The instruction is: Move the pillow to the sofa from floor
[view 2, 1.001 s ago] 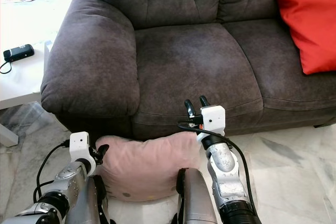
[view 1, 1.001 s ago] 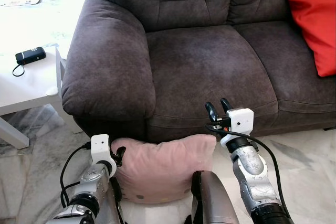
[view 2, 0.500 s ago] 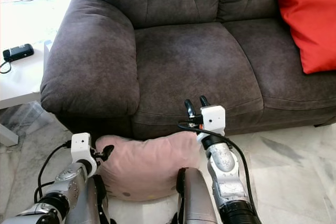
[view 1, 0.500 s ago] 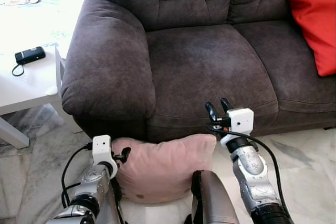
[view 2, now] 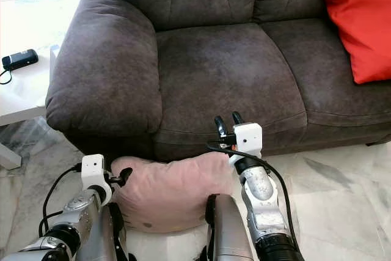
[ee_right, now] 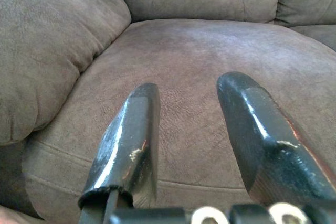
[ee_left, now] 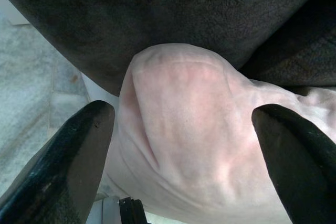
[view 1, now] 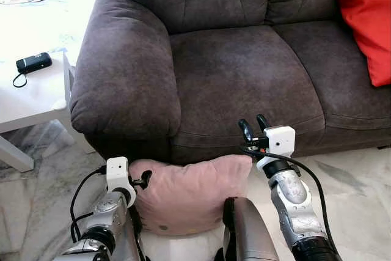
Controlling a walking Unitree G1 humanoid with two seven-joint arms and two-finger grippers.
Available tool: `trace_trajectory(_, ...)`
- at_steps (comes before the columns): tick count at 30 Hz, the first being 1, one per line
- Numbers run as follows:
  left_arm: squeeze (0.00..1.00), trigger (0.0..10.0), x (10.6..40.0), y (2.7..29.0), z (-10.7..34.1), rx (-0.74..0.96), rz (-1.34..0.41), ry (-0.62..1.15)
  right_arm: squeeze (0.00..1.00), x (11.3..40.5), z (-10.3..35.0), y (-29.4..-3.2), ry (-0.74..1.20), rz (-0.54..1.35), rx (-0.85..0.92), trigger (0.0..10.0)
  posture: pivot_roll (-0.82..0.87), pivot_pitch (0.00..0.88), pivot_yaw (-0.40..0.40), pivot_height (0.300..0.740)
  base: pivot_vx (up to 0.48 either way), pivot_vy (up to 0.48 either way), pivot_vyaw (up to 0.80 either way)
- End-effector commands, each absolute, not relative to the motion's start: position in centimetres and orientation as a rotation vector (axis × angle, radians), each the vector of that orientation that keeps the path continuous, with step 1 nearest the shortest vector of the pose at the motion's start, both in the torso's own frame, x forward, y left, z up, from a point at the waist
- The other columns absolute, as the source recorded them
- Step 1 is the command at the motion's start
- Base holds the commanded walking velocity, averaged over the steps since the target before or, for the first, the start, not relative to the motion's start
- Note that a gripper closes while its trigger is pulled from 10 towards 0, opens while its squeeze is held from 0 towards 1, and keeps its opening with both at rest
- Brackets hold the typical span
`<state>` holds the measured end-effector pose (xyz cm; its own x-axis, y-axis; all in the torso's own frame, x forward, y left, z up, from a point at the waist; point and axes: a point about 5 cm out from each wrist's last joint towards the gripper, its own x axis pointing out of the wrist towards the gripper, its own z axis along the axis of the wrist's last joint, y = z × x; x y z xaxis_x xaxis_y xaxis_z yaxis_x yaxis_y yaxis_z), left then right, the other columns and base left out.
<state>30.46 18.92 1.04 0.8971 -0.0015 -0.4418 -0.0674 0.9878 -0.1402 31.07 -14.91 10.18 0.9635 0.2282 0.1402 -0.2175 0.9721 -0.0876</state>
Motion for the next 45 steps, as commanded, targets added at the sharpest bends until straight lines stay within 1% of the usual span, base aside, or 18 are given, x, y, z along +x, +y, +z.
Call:
trace_trajectory(1, 0.0, 10.0, 30.1, 19.15, 0.58, -0.155, 0.047, 0.482, 0.0, 30.99, 10.4, -14.97, -0.157, 0.225, -0.071, 10.0, 0.01, 0.167, -0.051, 0.515, 0.0, 0.0, 0.0)
trace_trajectory(2, 0.0, 10.0, 30.09, 19.15, 0.58, -0.156, 0.048, 0.481, 0.0, 31.0, 10.33, -14.93, -0.15, 0.228, -0.071, 10.0, 0.01, 0.165, -0.051, 0.515, 0.0, 0.0, 0.0)
trace_trajectory(5, 0.0, 10.0, 30.08, 19.12, 0.58, -0.161, 0.047, 0.478, 0.0, 30.94, 10.34, -14.78, -0.157, 0.239, -0.082, 10.0, 0.01, 0.165, -0.052, 0.495, 0.0, 0.0, 0.0)
trace_trajectory(21, 0.0, 10.0, 30.17, 19.02, 0.67, -0.176, 0.046, 0.467, 0.0, 30.99, 10.16, -14.86, -0.137, 0.234, -0.085, 10.0, 0.01, 0.169, -0.055, 0.495, 0.0, 0.0, 0.0)
trace_trajectory(23, 0.0, 10.0, 30.17, 18.95, 0.65, -0.178, 0.042, 0.469, 0.0, 31.0, 10.38, -14.68, -0.153, 0.241, -0.079, 10.0, 0.01, 0.169, -0.055, 0.48, 0.0, 0.0, 0.0)
trace_trajectory(26, 0.0, 10.0, 30.17, 18.91, 0.65, -0.181, 0.042, 0.467, 0.0, 30.98, 10.4, -14.66, -0.154, 0.244, -0.084, 10.0, 0.01, 0.169, -0.054, 0.47, 0.0, 0.0, 0.0)
trace_trajectory(37, 0.0, 10.0, 30.34, 18.66, 0.84, -0.215, 0.032, 0.45, 0.0, 30.8, 10.35, -14.74, -0.158, 0.249, -0.094, 10.0, 0.01, 0.172, -0.057, 0.47, 0.0, 0.0, 0.0)
trace_trajectory(42, 0.0, 10.0, 30.49, 18.42, 1.01, -0.273, 0.015, 0.43, 0.0, 30.75, 10.46, -14.66, -0.164, 0.253, -0.091, 10.0, 0.0, 0.179, -0.058, 0.47, 0.0, 0.0, 0.0)
trace_trajectory(45, 0.0, 10.0, 30.62, 18.18, 1.12, -0.281, 0.0, 0.426, 0.0, 30.61, 10.54, -14.71, -0.167, 0.255, -0.092, 10.0, -0.02, 0.186, -0.059, 0.47, 0.0, 0.0, 0.0)
